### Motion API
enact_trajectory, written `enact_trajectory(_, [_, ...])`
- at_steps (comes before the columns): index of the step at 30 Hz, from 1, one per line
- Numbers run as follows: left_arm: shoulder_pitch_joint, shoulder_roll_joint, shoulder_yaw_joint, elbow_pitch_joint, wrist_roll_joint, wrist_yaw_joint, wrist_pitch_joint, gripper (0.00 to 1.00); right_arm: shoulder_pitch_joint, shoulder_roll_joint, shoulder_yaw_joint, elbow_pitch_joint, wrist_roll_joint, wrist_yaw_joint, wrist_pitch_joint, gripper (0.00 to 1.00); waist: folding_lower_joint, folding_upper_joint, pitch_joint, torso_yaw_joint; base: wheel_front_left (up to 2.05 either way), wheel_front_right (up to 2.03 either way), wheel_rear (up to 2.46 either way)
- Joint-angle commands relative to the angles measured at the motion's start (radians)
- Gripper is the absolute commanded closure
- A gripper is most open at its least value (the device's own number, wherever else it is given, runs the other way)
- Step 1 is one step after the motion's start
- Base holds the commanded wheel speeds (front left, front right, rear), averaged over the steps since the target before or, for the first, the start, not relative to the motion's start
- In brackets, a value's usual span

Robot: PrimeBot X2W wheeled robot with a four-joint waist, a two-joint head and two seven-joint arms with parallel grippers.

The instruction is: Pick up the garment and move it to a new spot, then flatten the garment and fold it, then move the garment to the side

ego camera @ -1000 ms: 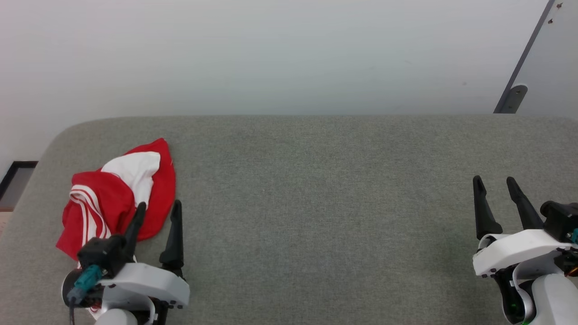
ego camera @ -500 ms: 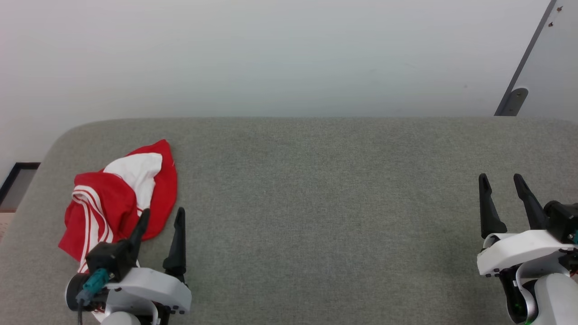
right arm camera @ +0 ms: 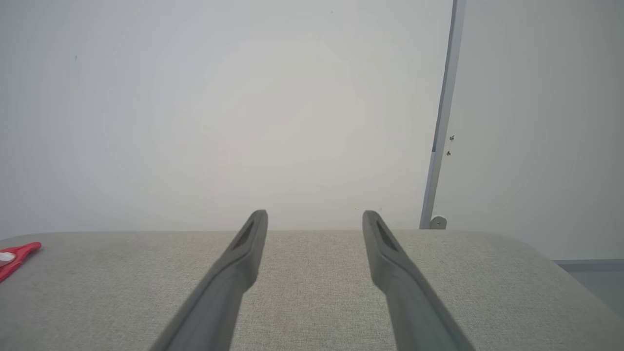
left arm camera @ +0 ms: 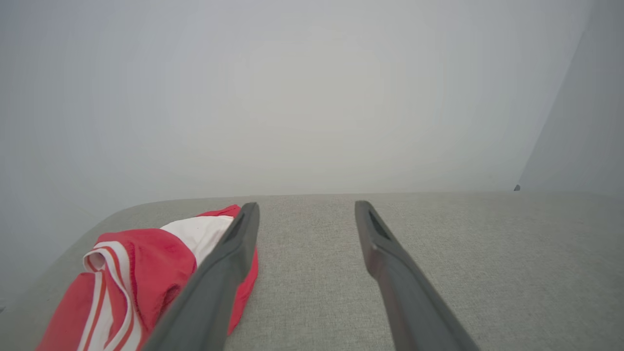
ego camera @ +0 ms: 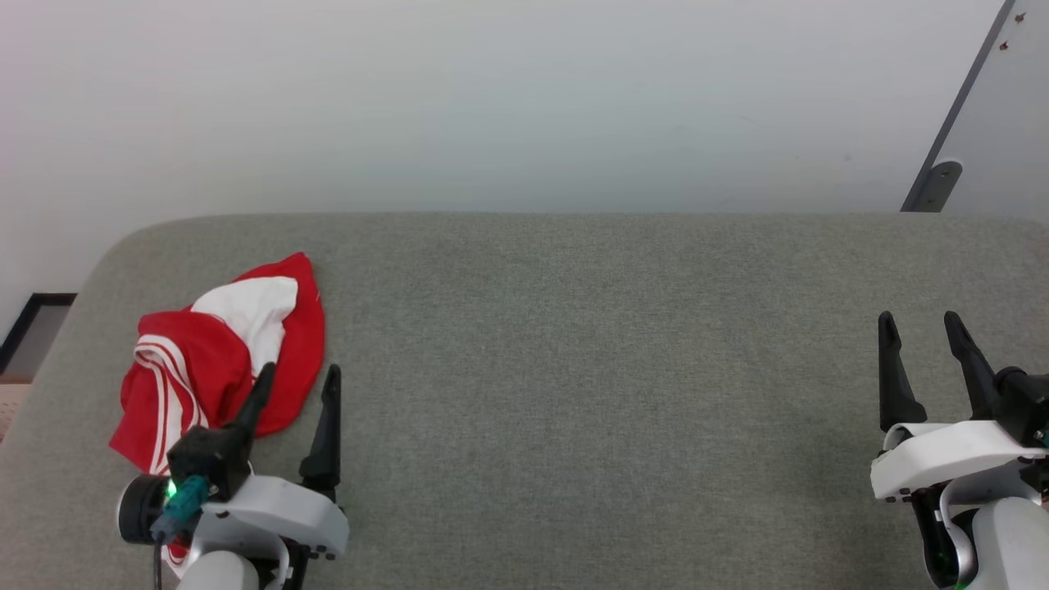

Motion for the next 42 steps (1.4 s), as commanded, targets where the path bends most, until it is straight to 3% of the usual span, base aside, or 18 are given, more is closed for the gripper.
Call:
enact_trajectory(1, [-0.011,0.005,-0.002,0.005,0.025,-0.005,-0.009,0.00,0.008,0.002,-0.005,-0.004,-0.023,-0.001,-0.010,0.00,0.0000,0.0000,-0.001,0.003,0.00,0.00,0.00])
enact_trajectory(9, [-0.020,0.003,-0.006,0.014,0.051,-0.008,-0.017,0.00,0.018,0.006,-0.014,-0.005,-0.037,-0.001,-0.019,0.00,0.0000,0.0000,0.000,0.022,0.00,0.00,0.00])
enact_trajectory(16, [-0.026,-0.008,0.002,0.018,0.044,-0.007,-0.017,0.00,0.021,0.009,-0.017,-0.018,-0.009,-0.001,-0.019,0.00,0.0000,0.0000,0.001,0.086,0.00,0.00,0.00])
enact_trajectory(36, [0.055,-0.072,0.056,-0.014,0.069,0.034,-0.017,0.00,0.055,0.039,0.158,-0.027,0.056,-0.001,-0.017,0.00,0.0000,0.0000,-0.018,0.426,0.00,0.00,0.00])
enact_trajectory(42, [0.097,-0.084,0.095,-0.053,0.066,0.063,-0.017,0.00,0.024,0.055,0.225,-0.026,0.076,-0.001,-0.017,0.00,0.0000,0.0000,-0.013,0.497,0.00,0.00,0.00])
